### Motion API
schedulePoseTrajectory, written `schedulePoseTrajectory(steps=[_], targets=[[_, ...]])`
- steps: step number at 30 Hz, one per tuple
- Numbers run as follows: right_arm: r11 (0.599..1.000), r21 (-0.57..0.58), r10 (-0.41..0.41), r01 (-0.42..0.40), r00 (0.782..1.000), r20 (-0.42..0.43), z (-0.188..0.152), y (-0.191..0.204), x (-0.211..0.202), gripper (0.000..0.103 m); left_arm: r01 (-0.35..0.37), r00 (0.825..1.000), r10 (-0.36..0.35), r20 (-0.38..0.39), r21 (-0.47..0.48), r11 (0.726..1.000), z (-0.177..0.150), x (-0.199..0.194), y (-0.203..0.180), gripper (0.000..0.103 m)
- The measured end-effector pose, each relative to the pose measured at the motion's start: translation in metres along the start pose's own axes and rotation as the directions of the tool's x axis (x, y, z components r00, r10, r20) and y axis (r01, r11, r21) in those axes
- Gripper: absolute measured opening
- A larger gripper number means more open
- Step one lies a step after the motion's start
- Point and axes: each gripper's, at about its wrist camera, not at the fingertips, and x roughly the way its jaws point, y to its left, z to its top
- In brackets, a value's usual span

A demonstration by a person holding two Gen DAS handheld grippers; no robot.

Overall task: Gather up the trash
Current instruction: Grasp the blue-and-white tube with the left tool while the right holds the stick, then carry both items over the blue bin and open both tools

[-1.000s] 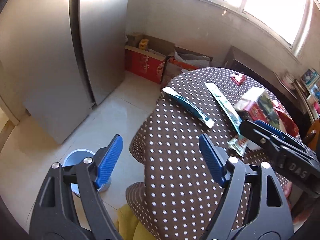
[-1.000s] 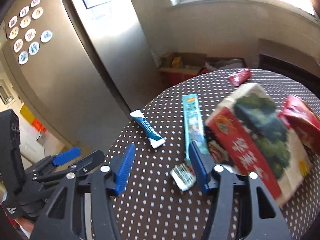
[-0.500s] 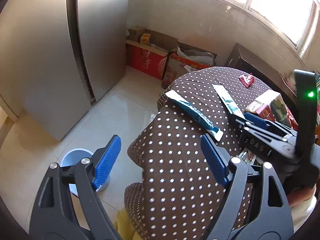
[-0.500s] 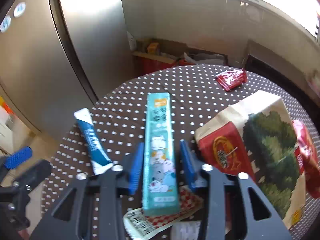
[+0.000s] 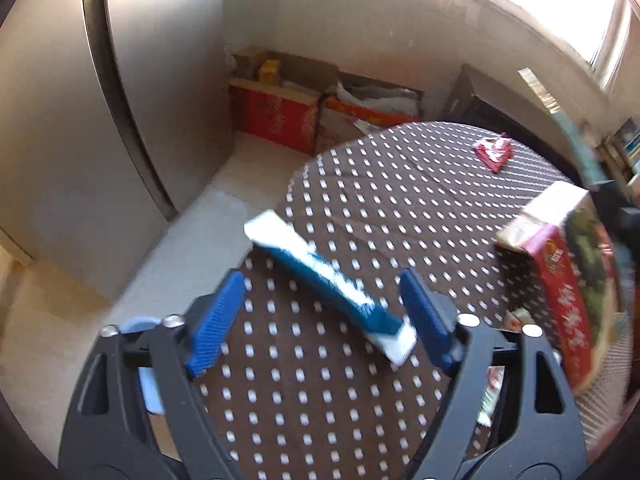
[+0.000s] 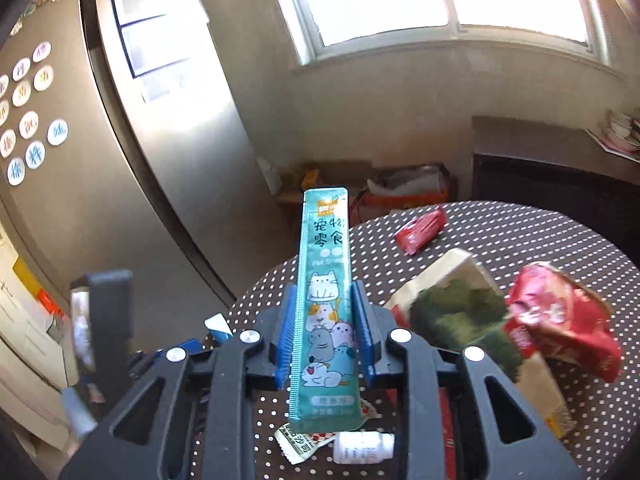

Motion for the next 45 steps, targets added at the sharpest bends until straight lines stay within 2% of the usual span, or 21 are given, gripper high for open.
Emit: schedulePoseTrajectory(steps=[2,4,5,11,17,25,30,32,39,45], targets=[[1.000,0.020,0.006,-0.007,1.000,0.022,0.001,-0.006,-0.007,0.027,-0.038,0.999,0.037,0.013,0.028,0.999,0.002,0.002,-0.004,0.031],[0.999,0.042,0.012,-0.014,0.999,0.044,-0.001,-0.010,-0.013,0.027,-0.016,1.000,0.016,0.012,0.042,0.999,0.003,0.001,-0.002,0.014],[0.999,0.049,0.013,-0.016,0.999,0.049,-0.001,-0.012,-0.015,0.027,0.010,1.000,-0.010,0.006,0.037,0.999,0.003,0.001,0.002,0.011],[0.997,0.061,0.045,-0.049,0.996,0.073,-0.003,-0.012,-0.033,0.027,0.037,0.998,-0.038,0.050,0.027,0.999,-0.003,-0.019,0.022,0.010],[0.994,0.042,0.094,-0.097,0.993,0.066,-0.005,0.004,-0.038,0.027,0.020,0.993,-0.021,0.112,0.012,1.000,-0.013,-0.052,0.043,0.010],[0.985,0.002,0.173,-0.173,0.984,0.031,-0.018,0.048,-0.043,0.027,-0.015,0.986,0.020,0.165,-0.033,0.999,-0.029,-0.091,0.077,0.010],[0.975,-0.036,0.219,-0.219,0.976,-0.002,-0.029,0.087,-0.041,0.027,-0.053,0.983,0.063,0.174,-0.064,0.997,-0.046,-0.109,0.102,0.010],[0.968,-0.048,0.244,-0.244,0.970,-0.020,-0.036,0.103,-0.039,0.027,-0.088,0.978,0.101,0.185,-0.075,0.993,-0.054,-0.118,0.113,0.010],[0.943,-0.095,0.309,-0.318,0.946,-0.094,-0.061,0.162,-0.030,0.027,-0.164,0.969,0.186,0.166,-0.136,0.977,-0.084,-0.135,0.163,0.010],[0.921,-0.132,0.341,-0.366,0.923,-0.177,-0.087,0.218,-0.012,0.027,-0.222,0.963,0.247,0.104,-0.207,0.953,-0.109,-0.137,0.215,0.010]])
